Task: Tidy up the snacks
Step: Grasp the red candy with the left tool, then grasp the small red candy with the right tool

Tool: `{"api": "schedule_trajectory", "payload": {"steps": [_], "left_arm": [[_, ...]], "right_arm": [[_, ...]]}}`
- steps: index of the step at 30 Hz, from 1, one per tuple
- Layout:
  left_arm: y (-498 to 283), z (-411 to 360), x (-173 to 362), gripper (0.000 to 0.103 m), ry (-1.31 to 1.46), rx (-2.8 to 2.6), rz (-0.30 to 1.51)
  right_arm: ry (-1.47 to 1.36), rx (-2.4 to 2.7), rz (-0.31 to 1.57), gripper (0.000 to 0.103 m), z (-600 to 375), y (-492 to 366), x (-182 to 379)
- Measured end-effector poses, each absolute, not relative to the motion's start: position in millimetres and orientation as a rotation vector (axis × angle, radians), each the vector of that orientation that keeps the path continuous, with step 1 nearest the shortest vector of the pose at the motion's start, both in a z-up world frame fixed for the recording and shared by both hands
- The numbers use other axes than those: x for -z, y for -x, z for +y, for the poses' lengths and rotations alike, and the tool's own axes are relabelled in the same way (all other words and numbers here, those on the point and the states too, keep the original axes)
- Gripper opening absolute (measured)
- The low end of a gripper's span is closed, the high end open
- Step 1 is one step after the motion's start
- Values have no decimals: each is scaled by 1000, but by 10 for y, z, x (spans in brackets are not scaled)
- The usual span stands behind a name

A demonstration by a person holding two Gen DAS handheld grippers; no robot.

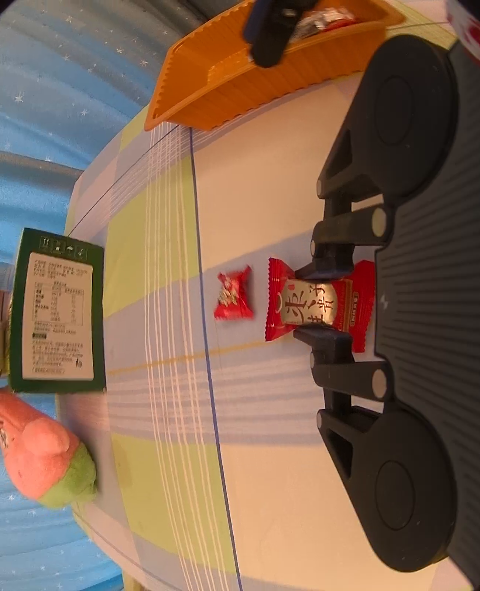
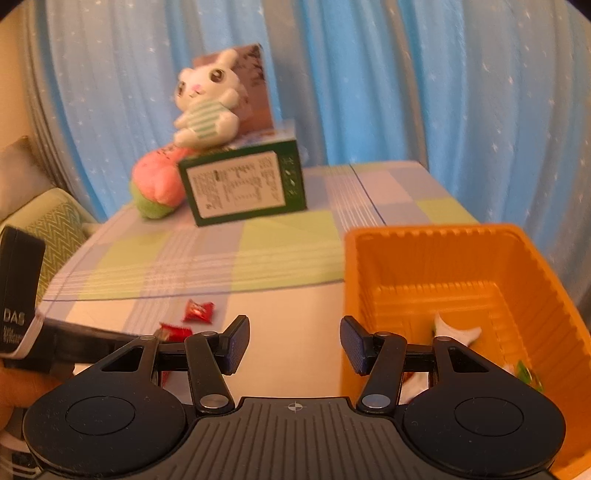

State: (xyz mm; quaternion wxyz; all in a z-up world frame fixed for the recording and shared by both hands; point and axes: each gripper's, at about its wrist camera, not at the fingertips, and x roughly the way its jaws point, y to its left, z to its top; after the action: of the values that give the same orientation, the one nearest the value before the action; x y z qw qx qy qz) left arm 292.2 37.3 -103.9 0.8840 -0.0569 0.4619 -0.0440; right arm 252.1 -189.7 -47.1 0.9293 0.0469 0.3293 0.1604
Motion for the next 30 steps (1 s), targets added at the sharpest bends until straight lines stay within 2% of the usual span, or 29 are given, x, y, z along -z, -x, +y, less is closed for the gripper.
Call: {"api": "schedule_trajectory", "payload": {"steps": [7, 14, 30], "left_arm": [[-2661, 756, 944, 23, 101, 30, 905], [-2640, 1088, 974, 23, 194, -26, 862], [-2686, 1196, 1110, 23, 262, -20, 861]], "right_arm": [[-43, -427, 680, 55, -1515, -2599, 508], [91, -502, 717, 55, -982, -2813, 830], [62, -458, 719, 54, -465, -3264, 1325]]}}
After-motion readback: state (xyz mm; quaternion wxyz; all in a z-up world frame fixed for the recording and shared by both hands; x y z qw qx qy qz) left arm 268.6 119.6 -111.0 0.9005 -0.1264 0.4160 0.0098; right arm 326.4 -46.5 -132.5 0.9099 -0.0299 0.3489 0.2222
